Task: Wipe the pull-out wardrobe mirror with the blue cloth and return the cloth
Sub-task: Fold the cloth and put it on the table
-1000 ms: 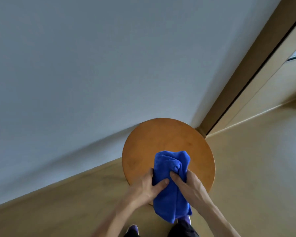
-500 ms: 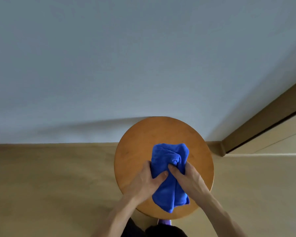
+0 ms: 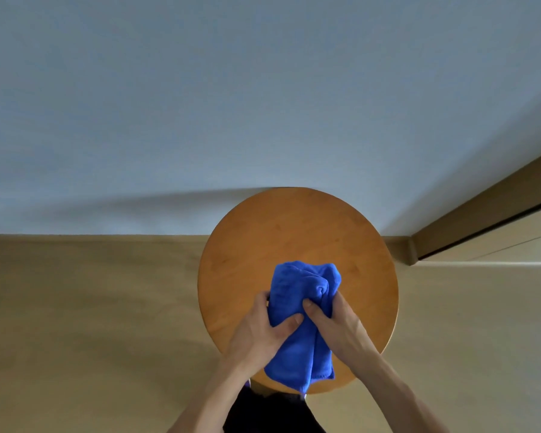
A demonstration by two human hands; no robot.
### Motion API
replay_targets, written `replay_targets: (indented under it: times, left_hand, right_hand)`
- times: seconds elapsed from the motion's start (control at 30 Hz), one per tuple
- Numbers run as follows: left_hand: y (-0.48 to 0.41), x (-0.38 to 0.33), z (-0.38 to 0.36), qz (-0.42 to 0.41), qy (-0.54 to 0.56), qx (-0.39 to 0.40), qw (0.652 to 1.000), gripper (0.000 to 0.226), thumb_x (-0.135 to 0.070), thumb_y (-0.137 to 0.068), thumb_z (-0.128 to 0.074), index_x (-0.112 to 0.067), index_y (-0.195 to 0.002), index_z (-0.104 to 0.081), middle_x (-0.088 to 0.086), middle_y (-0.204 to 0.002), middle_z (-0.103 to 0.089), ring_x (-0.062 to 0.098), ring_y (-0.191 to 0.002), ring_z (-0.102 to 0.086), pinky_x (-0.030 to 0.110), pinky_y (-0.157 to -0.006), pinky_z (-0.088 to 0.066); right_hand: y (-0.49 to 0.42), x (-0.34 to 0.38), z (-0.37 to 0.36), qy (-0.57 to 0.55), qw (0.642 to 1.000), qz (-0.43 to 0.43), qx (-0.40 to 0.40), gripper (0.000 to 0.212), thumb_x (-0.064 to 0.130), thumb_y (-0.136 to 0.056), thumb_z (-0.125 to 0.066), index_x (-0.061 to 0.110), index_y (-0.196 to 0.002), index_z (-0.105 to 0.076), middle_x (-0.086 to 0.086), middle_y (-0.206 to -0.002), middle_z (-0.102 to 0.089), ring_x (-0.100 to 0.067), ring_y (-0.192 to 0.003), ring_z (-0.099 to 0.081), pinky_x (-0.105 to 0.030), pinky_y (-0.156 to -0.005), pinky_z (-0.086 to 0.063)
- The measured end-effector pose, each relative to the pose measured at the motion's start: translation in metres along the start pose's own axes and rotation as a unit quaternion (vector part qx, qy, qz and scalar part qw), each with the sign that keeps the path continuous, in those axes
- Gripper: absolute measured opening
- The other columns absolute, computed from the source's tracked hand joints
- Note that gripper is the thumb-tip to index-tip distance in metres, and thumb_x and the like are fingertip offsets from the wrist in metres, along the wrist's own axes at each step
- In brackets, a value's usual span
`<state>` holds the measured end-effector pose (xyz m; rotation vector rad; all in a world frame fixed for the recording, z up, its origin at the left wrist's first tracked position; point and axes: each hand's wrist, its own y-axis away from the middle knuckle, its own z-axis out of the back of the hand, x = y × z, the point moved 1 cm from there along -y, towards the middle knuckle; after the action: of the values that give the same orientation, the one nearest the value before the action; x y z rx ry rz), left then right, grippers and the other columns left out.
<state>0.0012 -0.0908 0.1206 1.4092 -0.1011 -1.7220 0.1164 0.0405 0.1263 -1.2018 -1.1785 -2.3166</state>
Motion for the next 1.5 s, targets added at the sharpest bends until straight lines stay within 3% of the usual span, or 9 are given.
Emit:
replay_targets:
  times: [0.27,0.63,0.77,0.87,1.07,1.17,1.27,1.37,1.5]
  left_hand:
    - [-0.056,0.037,-0.011,0.027,0.007,0.017,0.999,0.049,-0.058,-0.083,-0.072,-0.036,-0.118,-0.046,-0.019,-0.095,-0.068,-0.012,-0.079,-0.064,0.016,-0.068,-0.051]
    - [-0.112,0.089,-0.052,0.061,0.012,0.024,0.998,0.022,-0.044,-0.087,-0.070,-0.042,-0.092,-0.048,-0.018,-0.085,-0.068,-0.014,-0.077,-0.063,0.015,-0.062,-0.049]
    - [-0.135,0.098,-0.067,0.057,0.011,0.008,0.998,0.014,-0.034,-0.091,-0.067,-0.022,-0.094,-0.061,0.002,-0.085,-0.072,0.014,-0.079,-0.070,0.045,-0.077,-0.058]
    - [-0.150,0.108,-0.079,0.077,0.008,0.001,0.997,0.030,-0.039,-0.091,-0.065,-0.012,-0.103,-0.062,0.008,-0.099,-0.069,0.021,-0.086,-0.069,0.047,-0.079,-0.058]
    - [-0.166,0.124,-0.095,0.082,-0.059,-0.042,0.994,0.039,-0.054,-0.086,-0.064,-0.022,-0.106,-0.053,-0.007,-0.107,-0.056,0.006,-0.086,-0.061,0.023,-0.061,-0.045]
    - [-0.168,0.125,-0.097,0.085,-0.064,-0.061,0.992,0.049,-0.056,-0.082,-0.069,-0.023,-0.115,-0.052,-0.010,-0.109,-0.058,0.009,-0.090,-0.063,0.031,-0.070,-0.054]
    - [-0.168,0.124,-0.097,0.095,-0.057,-0.057,0.992,0.053,-0.053,-0.081,-0.072,-0.023,-0.119,-0.051,-0.009,-0.112,-0.061,0.012,-0.094,-0.065,0.041,-0.081,-0.057]
    - [-0.168,0.120,-0.096,0.094,-0.067,-0.054,0.992,0.052,-0.053,-0.083,-0.072,-0.023,-0.119,-0.050,-0.008,-0.114,-0.061,0.012,-0.094,-0.065,0.041,-0.082,-0.057]
    - [-0.168,0.115,-0.094,0.098,-0.060,-0.046,0.992,0.051,-0.051,-0.085,-0.071,-0.022,-0.121,-0.051,-0.009,-0.112,-0.064,0.011,-0.092,-0.066,0.041,-0.082,-0.057]
  right_hand:
    - [-0.050,-0.029,-0.024,0.011,0.999,-0.044,0.001,0.010,0.036,-0.092,-0.063,0.033,-0.100,-0.058,0.011,-0.088,-0.072,0.003,-0.076,-0.067,-0.018,-0.064,-0.049]
    - [-0.112,-0.095,-0.051,0.023,0.994,-0.102,-0.013,0.018,0.040,-0.091,-0.061,0.031,-0.104,-0.053,0.005,-0.092,-0.071,-0.011,-0.081,-0.070,-0.034,-0.071,-0.057]
    - [-0.131,-0.115,-0.060,0.024,0.992,-0.119,-0.031,0.019,0.039,-0.092,-0.059,0.026,-0.103,-0.049,0.000,-0.091,-0.070,-0.018,-0.082,-0.069,-0.040,-0.071,-0.057]
    - [-0.143,-0.130,-0.063,0.053,0.989,-0.129,-0.042,0.019,0.039,-0.093,-0.058,0.025,-0.098,-0.045,0.003,-0.089,-0.065,-0.014,-0.079,-0.065,-0.031,-0.063,-0.049]
    - [-0.158,-0.146,-0.064,0.097,0.988,-0.100,-0.070,0.024,0.037,-0.093,-0.060,0.021,-0.106,-0.046,0.003,-0.110,-0.057,-0.013,-0.088,-0.058,-0.033,-0.071,-0.047]
    - [-0.155,-0.148,-0.058,0.135,0.984,-0.070,-0.092,0.059,0.036,-0.092,-0.061,0.024,-0.143,-0.033,0.008,-0.128,-0.041,-0.017,-0.111,-0.050,-0.034,-0.079,-0.044]
    - [-0.148,-0.144,-0.052,0.191,0.970,0.013,-0.147,0.074,0.027,-0.090,-0.064,0.028,-0.152,-0.023,0.007,-0.128,-0.034,-0.014,-0.118,-0.035,-0.033,-0.081,-0.046]
    - [-0.147,-0.136,-0.051,0.234,0.956,0.073,-0.164,0.065,0.026,-0.088,-0.065,0.028,-0.147,-0.038,0.006,-0.126,-0.037,-0.012,-0.111,-0.033,-0.031,-0.075,-0.047]
    - [-0.151,-0.132,-0.056,0.188,0.975,0.038,-0.112,0.047,0.038,-0.090,-0.067,0.024,-0.132,-0.051,0.009,-0.118,-0.046,-0.011,-0.112,-0.039,-0.028,-0.083,-0.043]
